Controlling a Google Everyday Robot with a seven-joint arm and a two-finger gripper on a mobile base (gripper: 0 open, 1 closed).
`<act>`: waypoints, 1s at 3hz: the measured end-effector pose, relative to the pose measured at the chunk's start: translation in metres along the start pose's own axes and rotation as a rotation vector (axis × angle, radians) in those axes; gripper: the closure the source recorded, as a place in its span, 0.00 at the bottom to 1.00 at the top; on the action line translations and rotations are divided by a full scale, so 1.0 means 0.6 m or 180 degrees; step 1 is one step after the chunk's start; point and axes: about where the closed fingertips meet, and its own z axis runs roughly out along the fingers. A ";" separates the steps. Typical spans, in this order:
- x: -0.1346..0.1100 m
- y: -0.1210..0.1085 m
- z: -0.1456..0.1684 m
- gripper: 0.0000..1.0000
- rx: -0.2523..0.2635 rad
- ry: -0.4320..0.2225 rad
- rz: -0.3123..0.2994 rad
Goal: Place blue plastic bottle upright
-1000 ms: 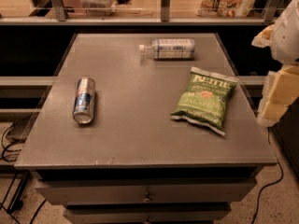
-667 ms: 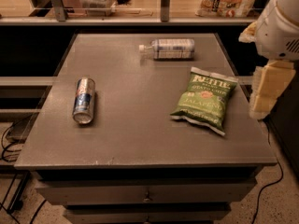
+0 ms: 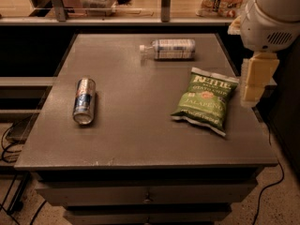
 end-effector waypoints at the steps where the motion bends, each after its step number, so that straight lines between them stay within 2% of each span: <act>1: -0.019 -0.014 0.027 0.00 -0.0040 0.0139 -0.0130; 2: -0.054 -0.055 0.066 0.00 -0.0006 0.0312 -0.0389; 3: -0.085 -0.103 0.104 0.00 0.0045 0.0362 -0.0569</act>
Offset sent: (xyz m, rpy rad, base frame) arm 0.0855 0.0578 -0.0405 -0.2453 -0.0009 0.1586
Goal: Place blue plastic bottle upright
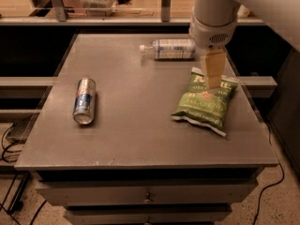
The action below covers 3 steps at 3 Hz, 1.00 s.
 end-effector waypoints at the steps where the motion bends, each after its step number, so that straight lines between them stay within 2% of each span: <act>1: -0.018 -0.066 0.048 0.00 0.0003 0.0000 -0.0148; 2: -0.022 -0.118 0.083 0.00 -0.0004 -0.0003 -0.0199; 3: -0.023 -0.121 0.085 0.00 0.0022 -0.0016 -0.0189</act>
Offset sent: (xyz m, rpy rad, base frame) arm 0.1217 0.0230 -0.0341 -0.0308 0.0205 0.0725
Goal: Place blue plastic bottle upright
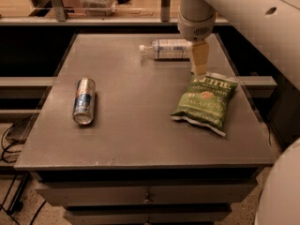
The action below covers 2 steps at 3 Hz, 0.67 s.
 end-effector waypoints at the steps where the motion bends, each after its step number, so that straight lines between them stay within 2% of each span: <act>1: 0.000 0.000 0.000 0.00 0.0000 0.0000 0.0000; 2: -0.001 -0.001 0.000 0.00 0.0002 -0.0001 -0.0002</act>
Offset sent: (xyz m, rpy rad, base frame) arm 0.0817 0.0418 0.0024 0.0078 -0.0303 0.0475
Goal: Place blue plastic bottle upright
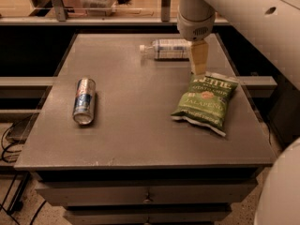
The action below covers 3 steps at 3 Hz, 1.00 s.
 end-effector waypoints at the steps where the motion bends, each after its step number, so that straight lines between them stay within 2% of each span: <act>1: -0.025 -0.117 0.028 0.00 0.0187 -0.0142 0.0020; 3: -0.034 -0.129 0.042 0.00 0.0185 -0.0087 0.0010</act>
Offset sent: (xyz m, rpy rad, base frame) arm 0.1019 0.0401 0.0071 0.0882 -0.0397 0.0221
